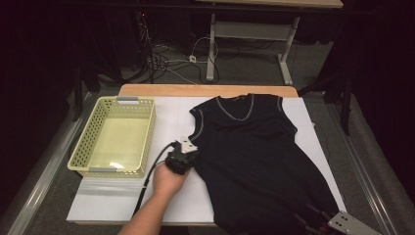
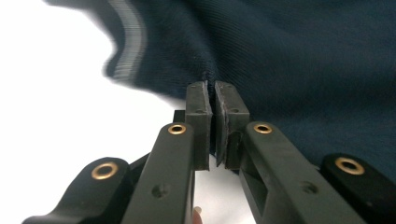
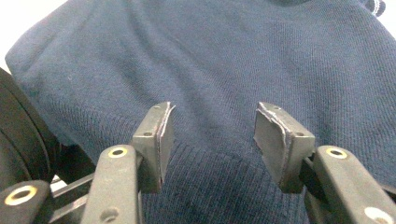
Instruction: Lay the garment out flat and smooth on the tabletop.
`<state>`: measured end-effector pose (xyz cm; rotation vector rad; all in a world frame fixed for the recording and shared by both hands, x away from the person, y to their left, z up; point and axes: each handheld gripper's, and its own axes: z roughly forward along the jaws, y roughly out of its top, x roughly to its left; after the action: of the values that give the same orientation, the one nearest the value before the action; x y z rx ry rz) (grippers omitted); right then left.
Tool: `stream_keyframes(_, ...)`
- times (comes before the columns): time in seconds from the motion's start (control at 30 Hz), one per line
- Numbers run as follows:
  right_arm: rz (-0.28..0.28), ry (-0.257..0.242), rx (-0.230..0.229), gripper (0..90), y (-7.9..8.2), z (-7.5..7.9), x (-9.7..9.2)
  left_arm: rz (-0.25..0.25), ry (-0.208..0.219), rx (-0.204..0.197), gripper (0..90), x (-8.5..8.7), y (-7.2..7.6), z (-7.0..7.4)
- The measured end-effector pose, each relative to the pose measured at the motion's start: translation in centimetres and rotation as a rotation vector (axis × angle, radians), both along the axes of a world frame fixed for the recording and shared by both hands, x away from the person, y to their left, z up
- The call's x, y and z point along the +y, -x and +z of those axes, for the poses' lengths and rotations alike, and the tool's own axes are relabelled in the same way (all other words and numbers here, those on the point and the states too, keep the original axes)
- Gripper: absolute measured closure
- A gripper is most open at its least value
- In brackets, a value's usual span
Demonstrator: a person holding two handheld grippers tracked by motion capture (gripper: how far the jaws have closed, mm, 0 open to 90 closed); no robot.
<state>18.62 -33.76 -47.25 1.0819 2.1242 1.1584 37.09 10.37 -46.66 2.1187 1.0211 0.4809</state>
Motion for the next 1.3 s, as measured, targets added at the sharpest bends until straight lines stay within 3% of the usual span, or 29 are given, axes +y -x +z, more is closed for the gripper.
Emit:
stream_keyframes(0.1, -0.004, -0.006, 0.001, 48.5, -0.1, 0.0, -0.1, 0.023, 0.007, 0.015, 83.7, 2.5, -0.1, 0.3)
stream_keyframes(0.2, -0.002, -0.01, 0.007, 48.3, -0.2, -0.1, 0.0, 0.002, -0.018, 0.063, 83.0, 2.7, 0.2, -0.6)
stream_keyframes(0.23, -0.001, -0.008, 0.01, 48.2, -0.2, -0.1, 0.1, 0.001, -0.022, 0.055, 80.6, 2.5, 0.5, -0.7)
stream_keyframes(0.33, 0.0, -0.01, 0.006, 48.1, -0.2, -0.1, 0.2, 0.006, 0.032, 0.031, 59.1, 2.3, 1.9, -0.2)
stream_keyframes(0.4, -0.003, -0.012, 0.004, 48.1, -0.2, 0.0, 0.2, -0.003, 0.061, 0.011, 49.9, 2.1, 3.6, 0.1)
stream_keyframes(0.5, -0.003, -0.011, 0.008, 47.3, -0.3, -0.1, 0.3, -0.083, 0.092, 0.012, 49.8, 1.5, 6.9, 0.0)
stream_keyframes(0.57, -0.003, -0.009, 0.011, 47.4, -0.4, -0.2, 0.3, -0.126, 0.129, 0.037, 49.6, 0.8, 9.1, -0.4)
stream_keyframes(0.63, 0.001, -0.004, 0.014, 47.4, -0.5, -0.2, 0.4, -0.179, 0.129, 0.048, 49.4, -0.2, 11.1, -0.9)
stream_keyframes(0.73, 0.007, 0.0, 0.017, 47.4, -0.5, -0.3, 0.6, -0.259, 0.127, 0.071, 49.5, -2.0, 12.7, -1.5)
stream_keyframes(0.8, 0.005, 0.005, 0.019, 47.4, -0.4, -0.3, 0.7, -0.282, 0.11, 0.084, 49.3, -3.1, 13.1, -1.9)
stream_keyframes(0.83, 0.005, 0.007, 0.019, 47.4, -0.4, -0.3, 0.7, -0.285, 0.084, 0.097, 49.4, -3.6, 13.0, -2.2)
stream_keyframes(0.9, 0.001, 0.009, 0.017, 47.4, -0.3, -0.2, 0.8, -0.275, 0.046, 0.049, 53.9, -3.9, 13.2, -2.7)
stream_keyframes(1.0, -0.004, 0.005, 0.012, 47.5, -0.3, -0.1, 0.7, -0.287, 0.056, 0.079, 79.8, -3.4, 12.7, -2.5)
stream_keyframes(1.13, -0.014, -0.002, 0.016, 47.5, -0.5, -0.4, 0.3, -0.31, 0.029, 0.058, 83.8, -2.5, 13.5, -2.2)
stream_keyframes(1.3, -0.024, -0.002, 0.001, 47.5, -0.2, -0.2, 0.0, -0.298, 0.078, 0.08, 83.9, 0.2, 15.2, -2.0)
